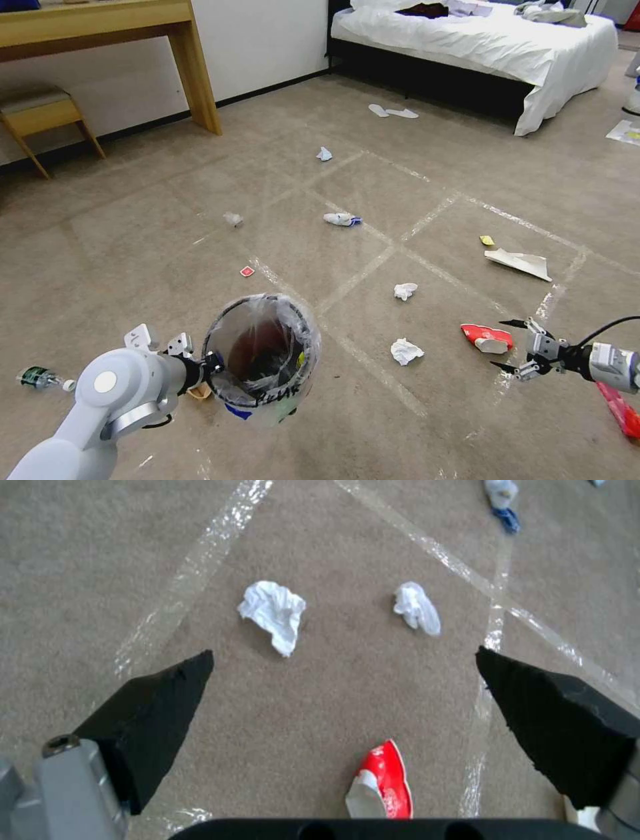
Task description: Pick up the trash bin and place the garbage on the floor into it.
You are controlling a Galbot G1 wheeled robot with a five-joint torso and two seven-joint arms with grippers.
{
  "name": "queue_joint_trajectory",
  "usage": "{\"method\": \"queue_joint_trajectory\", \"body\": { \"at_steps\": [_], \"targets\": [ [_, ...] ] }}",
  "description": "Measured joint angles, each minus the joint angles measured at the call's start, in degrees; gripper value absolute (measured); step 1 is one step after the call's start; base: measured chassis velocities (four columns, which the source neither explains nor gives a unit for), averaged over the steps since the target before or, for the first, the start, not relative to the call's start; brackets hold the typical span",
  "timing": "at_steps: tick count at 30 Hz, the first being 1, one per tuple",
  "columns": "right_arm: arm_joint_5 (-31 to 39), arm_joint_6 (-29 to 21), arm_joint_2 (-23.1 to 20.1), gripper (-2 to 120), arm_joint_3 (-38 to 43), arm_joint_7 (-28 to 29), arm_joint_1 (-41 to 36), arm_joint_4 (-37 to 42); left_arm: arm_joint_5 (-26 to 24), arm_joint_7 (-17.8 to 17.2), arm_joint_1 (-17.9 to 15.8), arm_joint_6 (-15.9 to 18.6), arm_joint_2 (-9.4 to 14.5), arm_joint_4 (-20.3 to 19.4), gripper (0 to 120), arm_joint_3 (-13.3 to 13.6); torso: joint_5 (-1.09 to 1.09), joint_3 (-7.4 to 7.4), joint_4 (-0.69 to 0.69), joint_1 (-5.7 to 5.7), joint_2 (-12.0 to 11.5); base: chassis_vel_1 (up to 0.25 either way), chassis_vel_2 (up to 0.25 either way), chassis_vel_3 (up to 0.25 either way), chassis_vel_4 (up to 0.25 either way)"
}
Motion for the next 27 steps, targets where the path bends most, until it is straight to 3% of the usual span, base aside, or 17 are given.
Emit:
{"method": "queue_joint_trajectory", "body": {
  "at_steps": [6,11,13,14,16,18,23,27],
  "targets": [
    [-0.9,0.0,0.5,100,-5.2,0.1,5.2,-1.9,0.6,0.0,1.1,0.0,-0.4,-0.3,0,-0.5,-0.01,0.00,0.00,0.00,0.0,0.000,0.000,0.000,0.000],
    [-0.6,1.3,3.6,100,-20.2,-1.9,19.0,-9.1,1.2,0.0,1.9,0.1,-0.5,-0.4,0,-1.3,0.00,0.00,0.00,0.00,0.0,0.000,0.000,0.000,0.000],
    [-0.5,1.5,4.3,100,-22.0,-2.5,20.7,-10.4,1.4,0.0,2.0,0.1,-0.5,-0.3,0,-1.4,0.03,0.00,-0.01,0.00,0.0,0.000,0.000,0.000,0.000],
    [-0.5,2.2,6.6,100,-26.9,-3.9,26.0,-14.8,1.8,0.0,2.4,0.1,-0.6,-0.1,0,-1.7,0.02,0.01,-0.02,0.01,0.0,0.000,0.000,0.000,0.000],
    [-0.7,2.7,7.7,100,-28.9,-4.6,28.3,-16.6,2.0,0.0,2.5,0.1,-0.7,0.0,0,-1.7,-0.02,0.01,-0.02,0.01,0.0,0.000,0.000,0.000,0.000],
    [-1.9,4.1,12.4,100,-36.0,-5.9,36.6,-24.2,2.9,0.1,3.1,0.0,-0.7,0.6,0,-2.0,-0.01,0.01,0.03,0.01,0.0,0.000,0.000,0.000,0.000],
    [-2.1,3.9,18.4,100,-41.8,-6.8,42.3,-32.6,3.3,0.1,2.9,-0.1,-0.9,1.4,0,-2.4,0.03,0.02,0.00,0.02,0.0,0.000,0.000,0.000,0.000],
    [-5.3,3.3,24.1,100,-44.5,-3.5,46.4,-42.3,3.8,0.1,2.8,-0.3,-1.0,2.3,0,-2.4,-0.02,0.01,-0.01,0.02,0.0,0.000,0.000,0.000,0.000]
  ]
}}
